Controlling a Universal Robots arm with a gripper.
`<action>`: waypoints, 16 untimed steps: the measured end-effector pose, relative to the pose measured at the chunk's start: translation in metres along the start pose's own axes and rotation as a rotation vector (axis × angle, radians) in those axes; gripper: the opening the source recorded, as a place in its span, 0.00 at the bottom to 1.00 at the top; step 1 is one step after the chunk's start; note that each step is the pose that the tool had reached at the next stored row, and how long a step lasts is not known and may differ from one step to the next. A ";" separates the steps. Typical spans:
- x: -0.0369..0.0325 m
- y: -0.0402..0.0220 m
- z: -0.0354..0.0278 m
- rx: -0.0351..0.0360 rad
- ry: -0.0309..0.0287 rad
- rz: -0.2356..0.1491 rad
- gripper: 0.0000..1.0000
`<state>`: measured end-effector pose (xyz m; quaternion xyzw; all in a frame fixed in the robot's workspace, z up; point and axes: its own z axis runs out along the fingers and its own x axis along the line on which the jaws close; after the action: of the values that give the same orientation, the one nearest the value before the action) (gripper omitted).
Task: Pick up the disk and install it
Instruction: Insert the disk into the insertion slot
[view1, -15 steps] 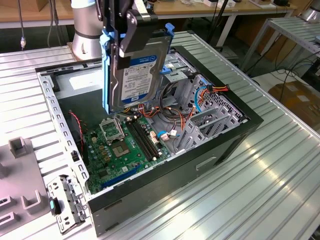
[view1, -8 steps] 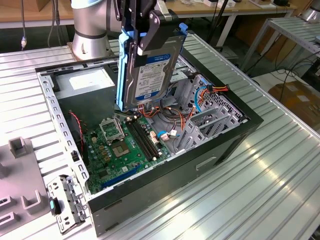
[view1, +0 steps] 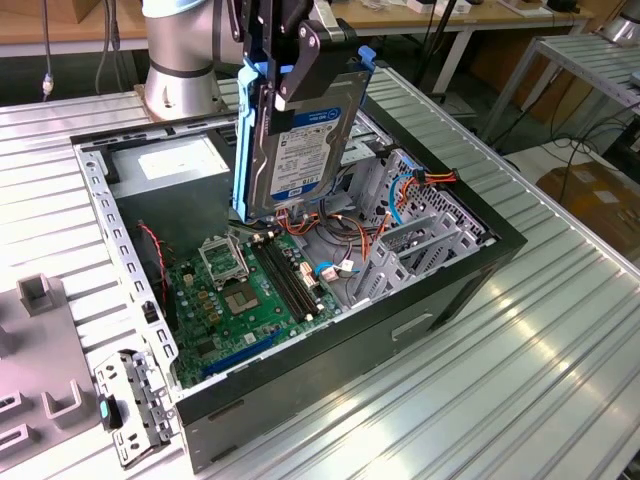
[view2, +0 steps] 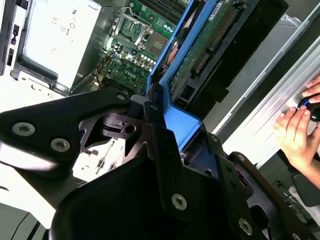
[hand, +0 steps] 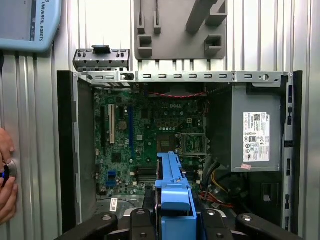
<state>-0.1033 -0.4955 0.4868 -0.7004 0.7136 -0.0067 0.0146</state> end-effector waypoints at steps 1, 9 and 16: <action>0.0000 0.0000 0.0000 0.0000 0.0000 0.000 0.37; 0.0215 -0.0046 0.0005 -0.0023 0.0002 0.000 0.37; 0.0277 -0.0390 0.0036 -0.0030 0.0001 0.000 0.37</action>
<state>-0.0648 -0.5239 0.4841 -0.7004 0.7136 -0.0057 0.0135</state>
